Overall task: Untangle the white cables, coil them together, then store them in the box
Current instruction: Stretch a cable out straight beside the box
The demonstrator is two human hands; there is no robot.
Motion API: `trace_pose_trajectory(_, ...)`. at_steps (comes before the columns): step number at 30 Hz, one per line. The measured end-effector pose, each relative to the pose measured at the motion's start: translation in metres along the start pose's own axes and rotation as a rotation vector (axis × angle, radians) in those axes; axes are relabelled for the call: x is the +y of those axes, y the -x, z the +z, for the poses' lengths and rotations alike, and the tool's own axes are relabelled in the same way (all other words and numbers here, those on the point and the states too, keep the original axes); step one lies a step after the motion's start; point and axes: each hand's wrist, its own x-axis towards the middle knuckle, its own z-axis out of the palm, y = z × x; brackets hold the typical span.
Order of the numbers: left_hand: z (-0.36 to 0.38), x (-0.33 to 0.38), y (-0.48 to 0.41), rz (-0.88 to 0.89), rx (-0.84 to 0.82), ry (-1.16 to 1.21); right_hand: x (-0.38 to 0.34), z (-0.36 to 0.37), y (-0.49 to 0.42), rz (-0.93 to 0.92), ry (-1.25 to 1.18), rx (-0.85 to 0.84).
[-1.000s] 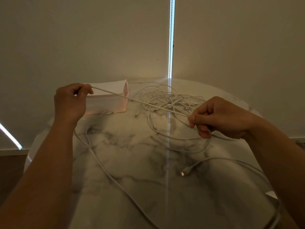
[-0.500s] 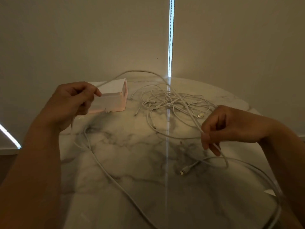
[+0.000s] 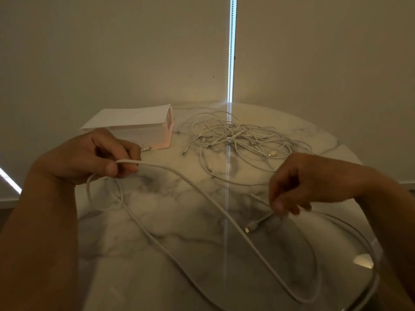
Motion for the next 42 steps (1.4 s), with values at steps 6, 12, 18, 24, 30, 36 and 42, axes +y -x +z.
trace_pose_trajectory(6,0.014,0.010,-0.015,-0.037,-0.139,-0.052,0.030,0.022,-0.020,0.177,0.392,0.177)
trace_pose_trajectory(12,0.030,0.014,-0.031,-0.105,-0.244,-0.074,0.026,0.014,-0.020,0.006,0.476,0.319)
trace_pose_trajectory(18,0.067,0.015,-0.055,-0.219,-0.380,-0.179,0.021,0.006,-0.022,-0.156,0.281,0.270)
trace_pose_trajectory(24,0.111,-0.001,-0.073,-0.369,-0.540,-0.318,0.028,0.018,-0.031,-0.126,0.321,0.095)
trace_pose_trajectory(30,0.123,-0.009,-0.080,-0.415,-0.533,-0.377,0.033,0.011,-0.031,-0.153,0.238,0.080)
trace_pose_trajectory(36,0.114,-0.005,-0.080,-0.516,-0.562,-0.343,0.036,0.015,-0.037,-0.108,0.232,0.088)
trace_pose_trajectory(42,0.033,-0.016,-0.053,-0.416,0.715,-0.506,0.023,0.016,-0.041,-0.233,0.238,0.192)
